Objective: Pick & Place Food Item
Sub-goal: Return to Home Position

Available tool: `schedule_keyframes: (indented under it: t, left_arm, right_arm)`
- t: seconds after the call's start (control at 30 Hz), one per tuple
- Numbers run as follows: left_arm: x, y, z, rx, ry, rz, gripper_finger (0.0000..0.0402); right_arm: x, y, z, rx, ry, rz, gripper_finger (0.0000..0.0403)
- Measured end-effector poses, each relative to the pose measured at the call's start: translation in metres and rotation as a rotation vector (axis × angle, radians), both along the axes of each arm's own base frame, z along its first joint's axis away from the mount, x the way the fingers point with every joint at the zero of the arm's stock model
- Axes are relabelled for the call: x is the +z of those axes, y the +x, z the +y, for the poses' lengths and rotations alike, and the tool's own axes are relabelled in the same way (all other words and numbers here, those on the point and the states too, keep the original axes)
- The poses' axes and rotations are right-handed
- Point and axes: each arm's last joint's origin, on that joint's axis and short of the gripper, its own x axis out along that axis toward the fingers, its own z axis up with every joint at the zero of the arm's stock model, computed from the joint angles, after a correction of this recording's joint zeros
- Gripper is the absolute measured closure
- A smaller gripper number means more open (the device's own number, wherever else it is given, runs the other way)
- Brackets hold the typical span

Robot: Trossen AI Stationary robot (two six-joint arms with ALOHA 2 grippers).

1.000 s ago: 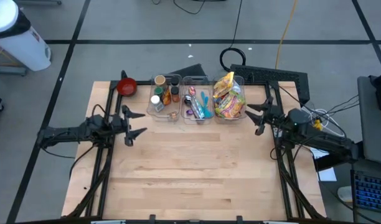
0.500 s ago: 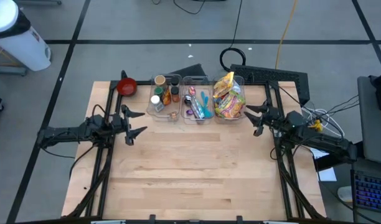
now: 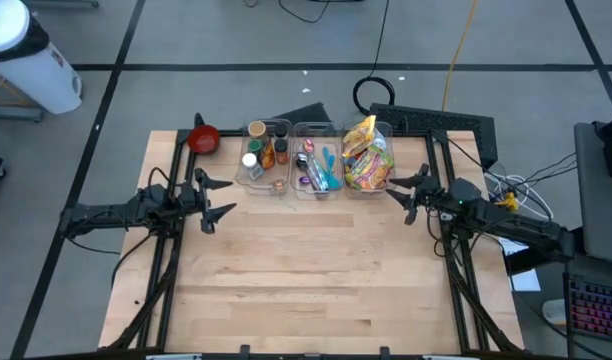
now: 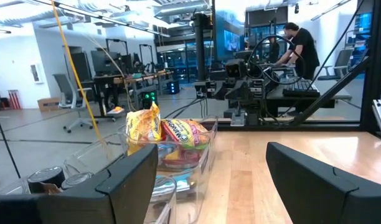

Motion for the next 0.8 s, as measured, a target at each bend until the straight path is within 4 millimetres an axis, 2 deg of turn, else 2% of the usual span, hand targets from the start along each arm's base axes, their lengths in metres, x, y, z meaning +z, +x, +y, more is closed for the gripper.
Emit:
schedule_keyframes:
  t: [0.8]
  left_arm:
    - [0.0001,0.0,0.0,0.0,0.0,0.0,0.0094]
  right_arm:
    - [0.0007,0.0003,-0.0001,0.0,-0.002,-0.007,0.0256]
